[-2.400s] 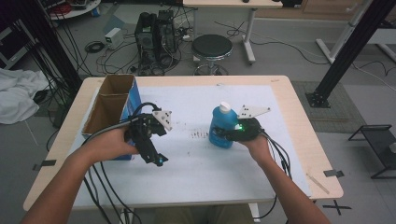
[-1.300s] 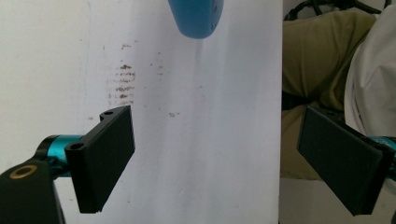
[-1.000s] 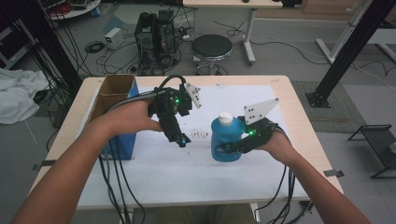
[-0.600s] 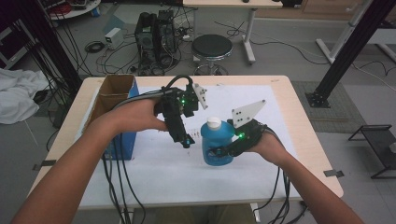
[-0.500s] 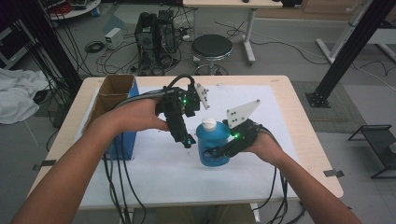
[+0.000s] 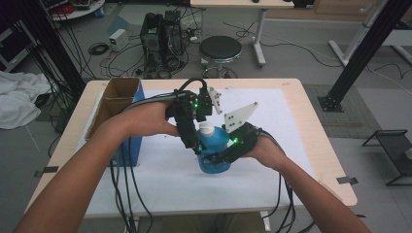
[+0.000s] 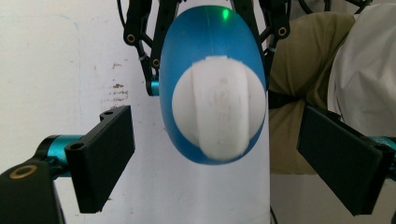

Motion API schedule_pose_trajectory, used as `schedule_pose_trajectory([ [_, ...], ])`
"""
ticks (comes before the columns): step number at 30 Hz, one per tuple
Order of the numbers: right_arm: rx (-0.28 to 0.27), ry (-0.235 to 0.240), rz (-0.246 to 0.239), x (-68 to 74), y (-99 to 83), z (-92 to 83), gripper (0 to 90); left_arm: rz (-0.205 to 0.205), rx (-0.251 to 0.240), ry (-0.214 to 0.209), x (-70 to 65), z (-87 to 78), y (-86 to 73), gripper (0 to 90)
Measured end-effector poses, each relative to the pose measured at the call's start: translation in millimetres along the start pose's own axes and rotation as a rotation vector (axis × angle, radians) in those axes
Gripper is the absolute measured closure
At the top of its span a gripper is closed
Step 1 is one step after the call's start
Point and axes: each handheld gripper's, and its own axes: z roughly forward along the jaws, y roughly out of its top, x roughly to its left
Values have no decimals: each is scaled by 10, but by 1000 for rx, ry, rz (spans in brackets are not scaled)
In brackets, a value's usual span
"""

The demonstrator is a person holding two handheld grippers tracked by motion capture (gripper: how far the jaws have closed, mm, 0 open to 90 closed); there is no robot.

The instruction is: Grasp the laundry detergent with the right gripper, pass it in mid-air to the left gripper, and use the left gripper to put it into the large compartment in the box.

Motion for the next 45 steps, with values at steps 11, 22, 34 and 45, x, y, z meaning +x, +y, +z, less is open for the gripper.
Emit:
schedule_pose_trajectory([
  [11, 6, -8, 13, 1, 78, 29, 435, 7, 21, 10, 14, 53, 75, 114],
  [22, 7, -14, -2, -15, 132, 16, 435, 17, 45, 15, 23, 109, 128, 114],
  [34, 9, 12, 29, 7, 159, -40, 434, 28, 44, 12, 21, 165, 178, 114],
  [45, 7, -9, 55, 12, 155, -34, 434, 31, 41, 27, 22, 172, 174, 115],
])
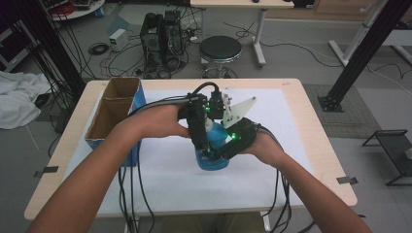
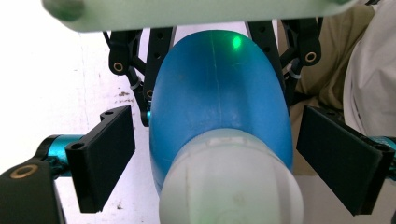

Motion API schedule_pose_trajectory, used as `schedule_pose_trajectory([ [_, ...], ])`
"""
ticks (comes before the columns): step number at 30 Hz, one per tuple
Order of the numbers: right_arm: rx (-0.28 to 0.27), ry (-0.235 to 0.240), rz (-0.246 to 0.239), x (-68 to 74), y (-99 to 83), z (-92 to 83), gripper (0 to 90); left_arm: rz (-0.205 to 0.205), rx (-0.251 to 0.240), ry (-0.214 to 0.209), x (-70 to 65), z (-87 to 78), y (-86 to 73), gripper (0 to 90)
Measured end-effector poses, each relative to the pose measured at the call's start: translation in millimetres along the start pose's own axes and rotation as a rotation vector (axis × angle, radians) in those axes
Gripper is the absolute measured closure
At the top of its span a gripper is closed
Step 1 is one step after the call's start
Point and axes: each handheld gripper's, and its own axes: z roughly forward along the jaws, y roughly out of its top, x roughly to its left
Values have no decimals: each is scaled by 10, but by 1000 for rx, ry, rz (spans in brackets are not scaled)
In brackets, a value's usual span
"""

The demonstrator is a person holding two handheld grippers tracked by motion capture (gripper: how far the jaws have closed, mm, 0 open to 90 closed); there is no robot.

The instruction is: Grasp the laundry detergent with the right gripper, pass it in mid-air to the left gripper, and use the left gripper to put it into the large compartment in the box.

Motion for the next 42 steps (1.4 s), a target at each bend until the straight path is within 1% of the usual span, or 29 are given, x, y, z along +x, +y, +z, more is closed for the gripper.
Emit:
schedule_pose_trajectory([
  [2, 0, 1, 0, -2, 1, -1, 434, 1, 7, 6, 2, 9, 4, 117],
  [5, -1, 1, -8, -4, 1, 4, 434, -9, -1, 10, -4, 25, 9, 130],
  [6, -5, -3, -5, 1, 0, 7, 434, 6, 8, 1, 3, 21, 9, 162],
  [9, -6, -3, -3, -1, 0, 1, 434, 2, 14, -2, 0, 35, 16, 166],
  [10, -3, -2, -3, -3, 0, -5, 434, 16, 21, -4, 5, 34, 17, 182],
  [11, -5, -5, -2, 1, -1, -4, 434, 11, 20, -5, -3, 41, 18, 211],
  [14, -5, -4, -5, 2, -4, -5, 434, 15, 28, -4, 5, 40, 21, 212],
  [16, -5, -4, -2, 3, -6, -8, 434, 11, 23, -4, 3, 43, 19, 212],
  [18, -8, -6, -6, 0, -6, -10, 434, 16, 17, -4, 0, 40, 16, 247],
  [20, -7, -7, -4, 1, -6, -14, 434, 16, 18, -1, 0, 39, 15, 248],
  [21, -9, -9, -4, -1, -6, -13, 434, 23, 24, 0, 5, 34, 16, 248],
  [26, -7, -7, -7, 0, -6, -10, 434, 17, 17, 4, -7, 39, 18, 249],
  [28, -9, -5, -6, 1, -6, -10, 434, 21, 17, -4, -12, 46, 17, 272],
  [30, -6, -8, -2, 5, -5, -19, 434, 29, 21, 8, -8, 43, 19, 273],
  [33, -5, -7, 0, 6, -7, -21, 434, 25, 11, 9, -15, 39, 19, 283],
  [34, -5, -9, 0, 8, -7, -18, 434, 36, 18, 10, -13, 30, 22, 297],
  [35, -5, -8, -1, 7, -8, -18, 434, 30, 11, 10, -22, 35, 22, 301],
  [37, -6, -7, 0, 6, -8, -17, 433, 30, 10, 9, -27, 41, 23, 302],
  [38, -7, -6, 1, 7, -7, -17, 433, 34, 18, 12, -28, 36, 27, 314],
  [40, -11, -7, -3, 6, -8, -11, 434, 32, 5, 16, -34, 41, 25, 317],
  [41, -11, -7, -3, 6, -8, -11, 434, 37, 6, 13, -31, 36, 26, 317],
  [42, -12, -4, -5, 4, -8, -7, 433, 38, 11, 20, -32, 30, 28, 317],
])
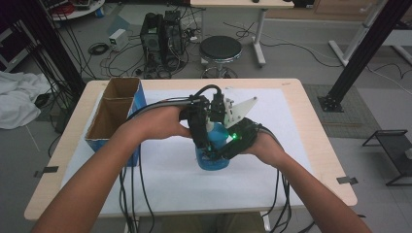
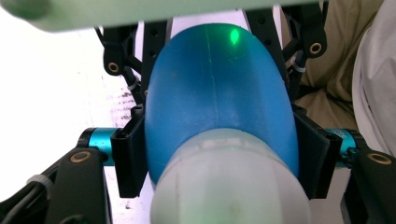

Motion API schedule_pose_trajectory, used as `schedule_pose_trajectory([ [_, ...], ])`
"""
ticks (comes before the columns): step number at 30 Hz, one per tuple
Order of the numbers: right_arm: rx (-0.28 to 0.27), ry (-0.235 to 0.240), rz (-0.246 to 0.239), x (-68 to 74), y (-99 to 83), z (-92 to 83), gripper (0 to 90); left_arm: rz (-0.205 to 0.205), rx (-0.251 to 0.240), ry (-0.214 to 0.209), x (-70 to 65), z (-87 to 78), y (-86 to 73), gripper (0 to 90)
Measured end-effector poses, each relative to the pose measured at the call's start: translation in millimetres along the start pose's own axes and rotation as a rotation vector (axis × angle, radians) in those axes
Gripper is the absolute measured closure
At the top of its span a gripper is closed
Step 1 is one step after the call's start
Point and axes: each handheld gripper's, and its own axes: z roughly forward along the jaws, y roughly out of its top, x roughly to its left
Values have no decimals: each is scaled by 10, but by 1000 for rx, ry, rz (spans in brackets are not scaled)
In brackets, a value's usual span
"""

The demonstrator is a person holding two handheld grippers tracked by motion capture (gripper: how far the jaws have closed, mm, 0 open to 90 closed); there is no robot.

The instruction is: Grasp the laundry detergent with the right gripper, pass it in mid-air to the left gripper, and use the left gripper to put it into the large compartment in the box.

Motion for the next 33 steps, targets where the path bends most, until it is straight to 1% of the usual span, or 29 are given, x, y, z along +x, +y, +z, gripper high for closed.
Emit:
schedule_pose_trajectory([
  [2, 5, -3, 2, 3, -1, 1, 433, 0, -4, 1, -1, 5, -3, 317],
  [3, -13, -9, -24, -18, 0, 12, 433, 3, 2, 1, -2, 5, -2, 317],
  [4, -7, -1, -12, -9, 0, 8, 433, 16, 10, 5, 1, -2, -4, 354],
  [5, -7, -1, -12, -9, 0, 8, 433, 16, 8, 5, 0, -3, -5, 354],
  [6, -7, -11, -20, -11, 2, 6, 434, 10, 1, 4, -4, -2, -8, 355],
  [7, -4, 0, -11, -7, 1, 6, 434, 11, 2, 6, -4, -5, -7, 355],
  [10, 3, 5, 5, 6, -1, 6, 434, 9, 2, 6, -4, -4, -8, 355],
  [12, 3, 5, 0, 5, -1, 9, 433, 5, -3, 8, -10, 2, -8, 355],
  [13, -5, 3, -14, -5, 0, 14, 433, 12, 3, 4, -9, -2, -6, 358],
  [20, -7, 1, -18, -2, -1, 5, 434, 11, -8, -2, -15, -3, -4, 364],
  [24, -7, -1, -21, -3, -4, 5, 433, 24, 2, 12, -16, -6, 2, 367],
  [25, -6, -1, -21, -3, -4, 5, 433, 17, 1, 16, -22, -2, 4, 367],
  [26, 2, -1, -13, 3, -5, 2, 432, 19, 5, 18, -22, -1, 6, 368],
  [29, 7, -2, -13, 2, -7, -1, 429, 21, 6, 24, -28, -2, 12, 370],
  [32, 4, -12, -20, 3, -2, -17, 423, 20, 1, 32, -30, -19, 23, 373],
  [33, -2, -4, -13, 4, -2, -24, 411, 26, 7, 33, -33, -25, 28, 374],
])
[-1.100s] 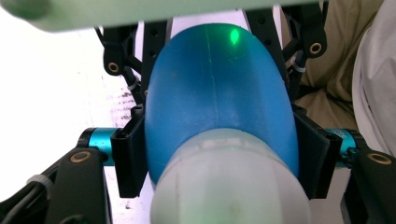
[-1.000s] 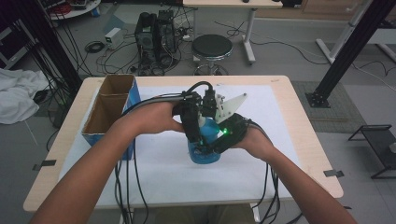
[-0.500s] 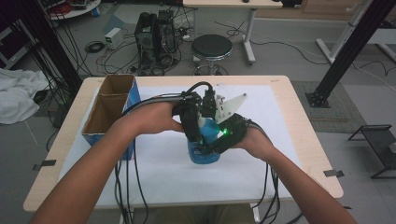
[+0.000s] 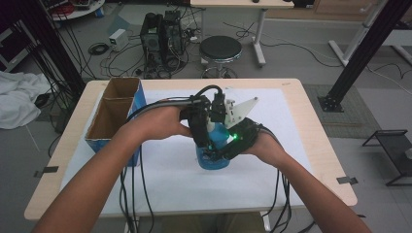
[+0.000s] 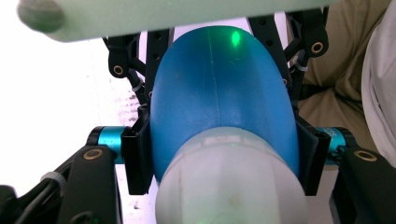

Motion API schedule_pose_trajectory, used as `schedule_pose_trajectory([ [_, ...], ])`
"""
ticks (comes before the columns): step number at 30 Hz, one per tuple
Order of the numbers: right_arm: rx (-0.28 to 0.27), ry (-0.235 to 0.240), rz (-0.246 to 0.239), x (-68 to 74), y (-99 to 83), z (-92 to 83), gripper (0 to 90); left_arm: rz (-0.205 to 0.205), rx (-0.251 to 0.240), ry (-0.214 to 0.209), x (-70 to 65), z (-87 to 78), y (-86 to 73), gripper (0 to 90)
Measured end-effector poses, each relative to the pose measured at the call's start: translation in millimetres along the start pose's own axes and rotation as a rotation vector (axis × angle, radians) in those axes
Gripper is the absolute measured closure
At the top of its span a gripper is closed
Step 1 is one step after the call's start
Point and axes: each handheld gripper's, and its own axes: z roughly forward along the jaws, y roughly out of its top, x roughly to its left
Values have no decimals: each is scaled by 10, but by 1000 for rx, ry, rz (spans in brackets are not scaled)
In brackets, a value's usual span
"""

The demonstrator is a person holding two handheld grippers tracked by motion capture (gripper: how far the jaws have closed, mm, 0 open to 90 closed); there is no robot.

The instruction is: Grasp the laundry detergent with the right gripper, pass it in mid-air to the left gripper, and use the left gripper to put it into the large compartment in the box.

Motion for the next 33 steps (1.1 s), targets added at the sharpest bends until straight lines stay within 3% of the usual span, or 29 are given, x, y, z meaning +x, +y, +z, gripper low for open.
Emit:
schedule_pose_trajectory([
  [2, 2, 26, -1, -3, 0, -46, 277, -6, 8, 1, 5, -8, -2, 374],
  [3, 6, 12, 24, 15, -1, -65, 221, 1, 20, 1, 19, -20, -10, 374],
  [5, 25, 30, -16, -1, -29, -131, 205, -14, 14, 3, 25, -25, -32, 374],
  [7, 41, 19, -5, 10, -68, -195, 120, -24, 22, -1, 37, -34, -59, 374],
  [10, 68, -5, 50, 42, -131, -318, 120, -38, 23, 5, 53, -50, -108, 374],
  [11, 67, -26, 43, 23, -154, -346, 120, -40, 23, 7, 60, -66, -125, 374],
  [16, 140, -103, 138, 5, -278, -500, 120, -62, 6, 19, 74, -136, -208, 373],
  [19, 146, -117, 147, 14, -346, -581, 120, -72, 0, 25, 83, -165, -248, 373],
  [21, 144, -119, 125, 17, -379, -643, 120, -83, -4, 28, 93, -180, -272, 373],
  [24, 169, -159, 141, 6, -392, -730, 120, -96, 3, 32, 104, -194, -301, 373],
  [25, 205, -167, 175, 12, -391, -758, 120, -98, 3, 38, 112, -201, -312, 373],
  [26, 209, -206, 150, -4, -397, -783, 120, -105, 4, 38, 120, -208, -323, 373],
  [27, 221, -231, 159, 4, -396, -816, 120, -109, 10, 37, 129, -222, -339, 373],
  [30, 270, -256, 197, 3, -420, -922, 111, -137, 1, 49, 147, -242, -384, 373],
  [32, 324, -265, 204, -18, -445, -980, 17, -159, -2, 57, 169, -269, -418, 373],
  [33, 350, -269, 223, -29, -457, -1014, 15, -159, 3, 67, 186, -291, -433, 373],
])
